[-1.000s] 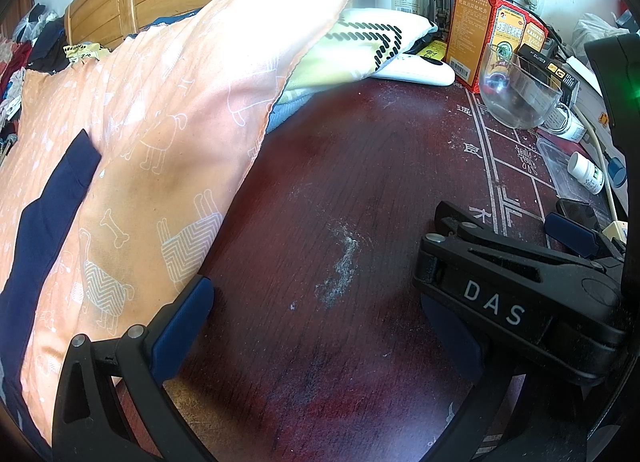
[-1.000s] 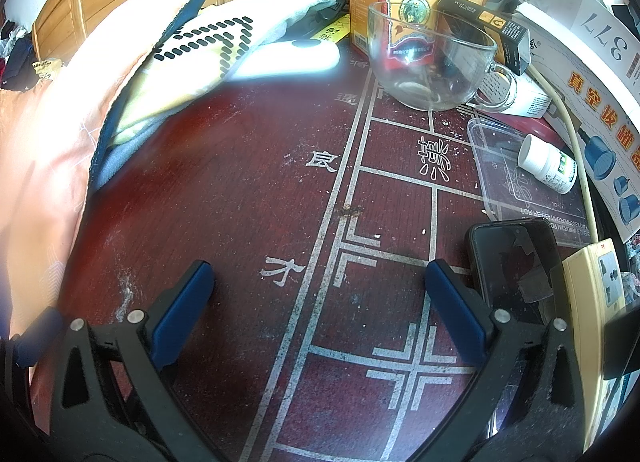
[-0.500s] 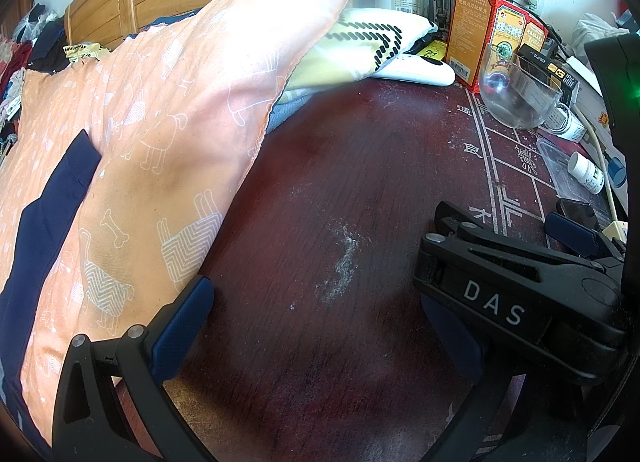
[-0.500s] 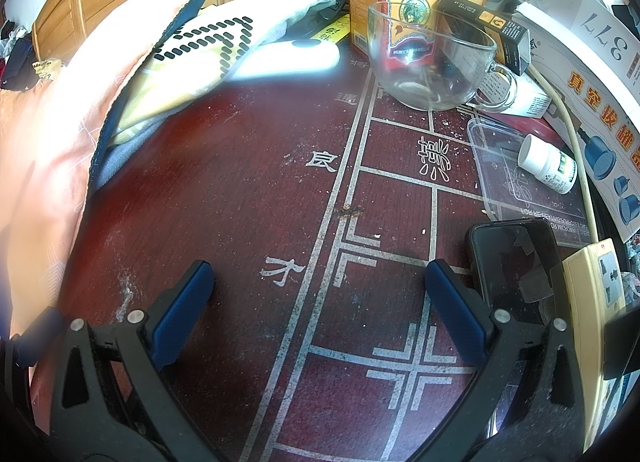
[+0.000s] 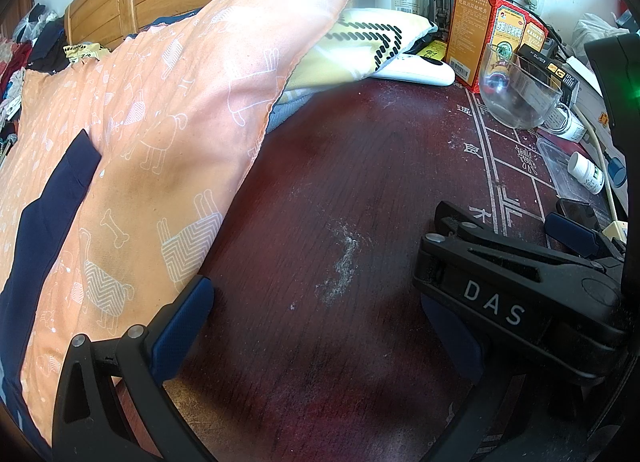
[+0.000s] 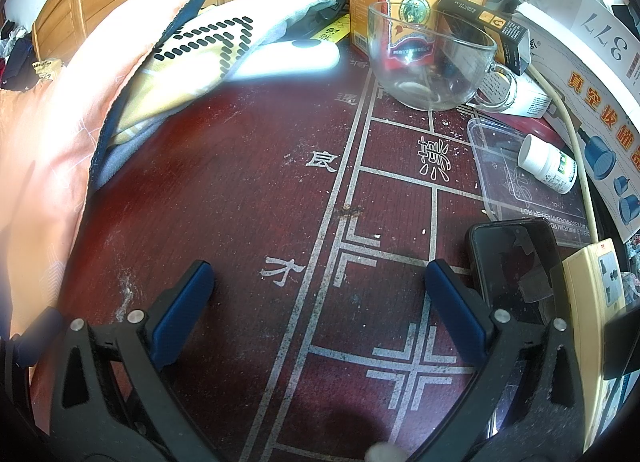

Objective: Fold small clothes
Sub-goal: 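Lift both tools and carry them over the navy jacket on the bed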

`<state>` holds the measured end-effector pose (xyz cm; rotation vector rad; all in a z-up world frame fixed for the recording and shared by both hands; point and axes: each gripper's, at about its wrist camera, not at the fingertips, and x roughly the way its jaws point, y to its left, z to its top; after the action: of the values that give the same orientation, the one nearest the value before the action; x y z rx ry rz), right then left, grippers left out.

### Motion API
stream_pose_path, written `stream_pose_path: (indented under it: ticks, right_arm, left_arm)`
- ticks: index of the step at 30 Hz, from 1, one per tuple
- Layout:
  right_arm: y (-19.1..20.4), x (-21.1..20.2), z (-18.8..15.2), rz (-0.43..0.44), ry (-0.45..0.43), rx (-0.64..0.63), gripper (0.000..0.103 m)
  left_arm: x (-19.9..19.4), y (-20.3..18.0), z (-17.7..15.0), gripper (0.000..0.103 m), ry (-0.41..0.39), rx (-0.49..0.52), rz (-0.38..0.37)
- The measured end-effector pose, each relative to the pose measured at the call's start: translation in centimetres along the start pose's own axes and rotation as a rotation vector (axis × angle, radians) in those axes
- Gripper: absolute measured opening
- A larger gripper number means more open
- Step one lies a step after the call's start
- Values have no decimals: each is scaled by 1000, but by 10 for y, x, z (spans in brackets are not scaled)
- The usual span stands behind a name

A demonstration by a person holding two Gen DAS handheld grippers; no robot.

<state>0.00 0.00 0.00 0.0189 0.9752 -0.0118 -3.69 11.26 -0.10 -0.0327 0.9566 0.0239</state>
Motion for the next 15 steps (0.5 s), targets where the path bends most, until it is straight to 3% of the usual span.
stream_pose_path:
  ticks: [11, 15]
  right_arm:
    - [-4, 5, 5, 32, 0, -45, 103]
    - [-1, 4, 5, 59, -3, -67, 103]
  left_arm:
    - [2, 2, 4, 103, 2, 8, -8]
    - [-4, 4, 0, 103, 41, 79, -81]
